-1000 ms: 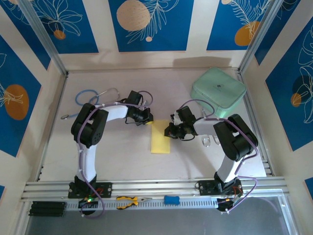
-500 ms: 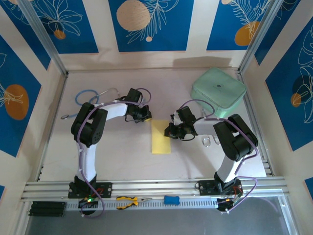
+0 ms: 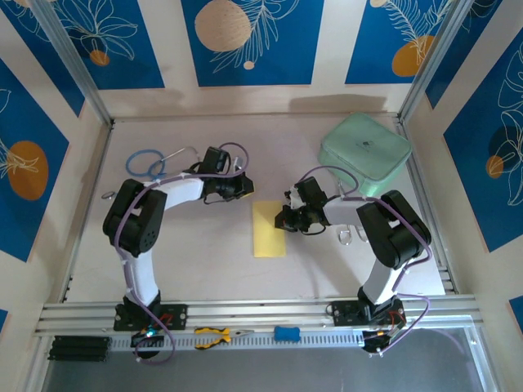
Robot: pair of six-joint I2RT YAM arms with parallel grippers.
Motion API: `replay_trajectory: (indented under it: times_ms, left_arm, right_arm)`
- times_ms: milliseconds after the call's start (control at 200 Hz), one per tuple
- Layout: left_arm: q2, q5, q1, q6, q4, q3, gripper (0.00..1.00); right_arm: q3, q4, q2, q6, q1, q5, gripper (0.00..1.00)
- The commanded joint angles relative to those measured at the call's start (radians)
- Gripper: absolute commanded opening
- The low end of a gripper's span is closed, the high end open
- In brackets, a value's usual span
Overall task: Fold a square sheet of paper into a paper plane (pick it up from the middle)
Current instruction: First fold the square sheet of paper in half at the center of the table.
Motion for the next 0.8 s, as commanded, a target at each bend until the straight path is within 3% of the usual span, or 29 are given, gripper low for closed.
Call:
replay_trajectory:
  times_ms: [0,235,795]
  left_arm:
    - [0.038,0.108,-0.014,-0.001,0.09,-0.023,0.1]
    - [0.103,0.087,-0.013,0.013,0.061,-0.022,0.1]
    - [0.122,-0.246,0.004,0.011,-0.102,-0.001,0.09]
  right_arm:
    - [-0.024,-0.148,0.037,-0.025,0.007,0.047,0.0]
    - [-0.025,-0.149,0.037,-0.024,0.008,0.049,0.0]
    - [-0.028,-0.148,0.037,-0.025,0.007,0.045,0.0]
